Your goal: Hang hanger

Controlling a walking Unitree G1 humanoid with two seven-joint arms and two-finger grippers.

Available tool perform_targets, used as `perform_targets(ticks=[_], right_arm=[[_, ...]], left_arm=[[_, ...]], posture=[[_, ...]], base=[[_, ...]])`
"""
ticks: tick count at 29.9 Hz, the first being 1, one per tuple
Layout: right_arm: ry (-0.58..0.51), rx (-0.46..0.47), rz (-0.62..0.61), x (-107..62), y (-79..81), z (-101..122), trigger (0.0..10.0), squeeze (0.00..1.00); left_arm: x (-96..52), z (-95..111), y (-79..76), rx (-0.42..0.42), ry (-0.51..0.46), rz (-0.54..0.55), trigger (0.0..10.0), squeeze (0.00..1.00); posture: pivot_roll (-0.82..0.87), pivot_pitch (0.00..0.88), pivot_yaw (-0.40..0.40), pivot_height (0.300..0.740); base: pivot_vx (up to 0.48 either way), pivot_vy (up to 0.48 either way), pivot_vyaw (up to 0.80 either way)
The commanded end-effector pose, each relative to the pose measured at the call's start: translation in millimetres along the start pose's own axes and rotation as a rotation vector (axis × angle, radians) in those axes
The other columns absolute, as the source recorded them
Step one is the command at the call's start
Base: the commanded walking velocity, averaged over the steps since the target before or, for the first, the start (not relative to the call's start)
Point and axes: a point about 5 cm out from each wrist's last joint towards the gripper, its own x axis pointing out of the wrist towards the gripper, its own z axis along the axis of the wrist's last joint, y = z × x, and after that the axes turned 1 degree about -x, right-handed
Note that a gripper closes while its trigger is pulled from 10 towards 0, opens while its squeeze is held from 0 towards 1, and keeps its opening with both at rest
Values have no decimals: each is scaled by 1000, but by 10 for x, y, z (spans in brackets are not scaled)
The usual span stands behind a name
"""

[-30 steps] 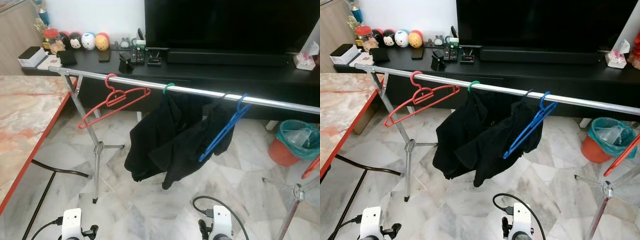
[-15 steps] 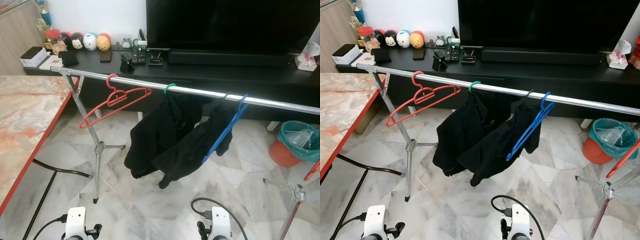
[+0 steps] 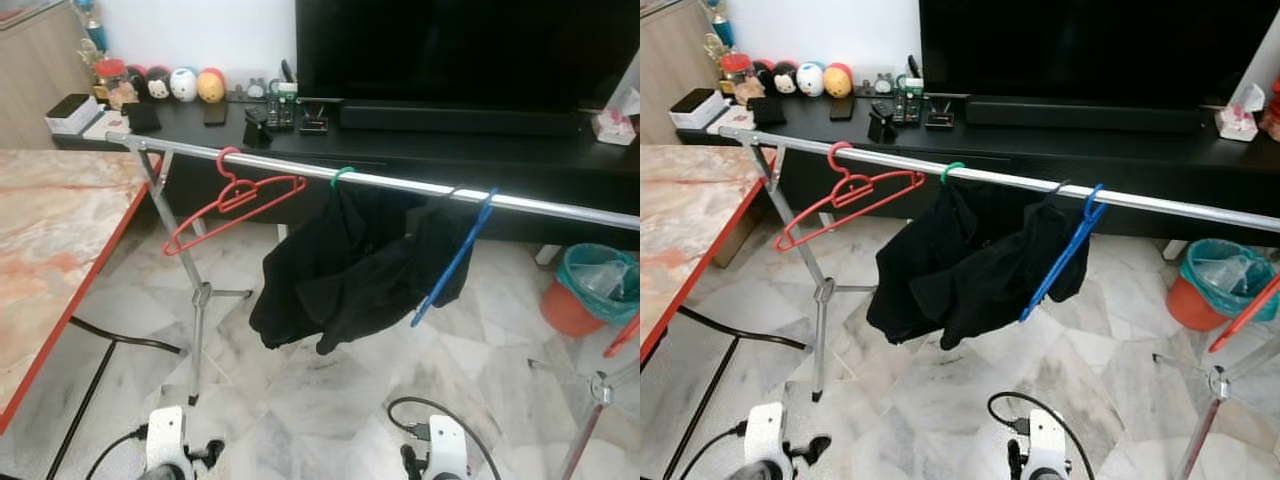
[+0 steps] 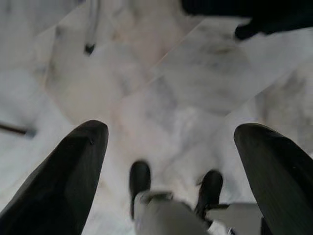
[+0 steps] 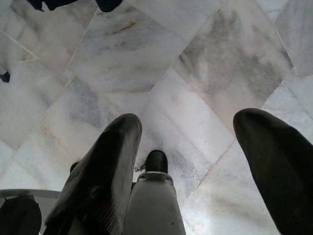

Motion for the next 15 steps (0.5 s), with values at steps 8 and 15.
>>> perform_targets(ticks=[8, 15], right_arm=[[-5, 20, 3, 7, 25, 27, 10000, 0], [0, 26, -13, 3, -12, 9, 10000, 0]], left_arm=[[-9, -22, 41, 229, 38, 51, 10000, 0], [-120, -349, 147, 157, 113, 95, 10000, 0]], posture=[[-3, 0, 9, 740], [-5, 0, 6, 740]], base=[[0, 0, 0], [0, 0, 0]])
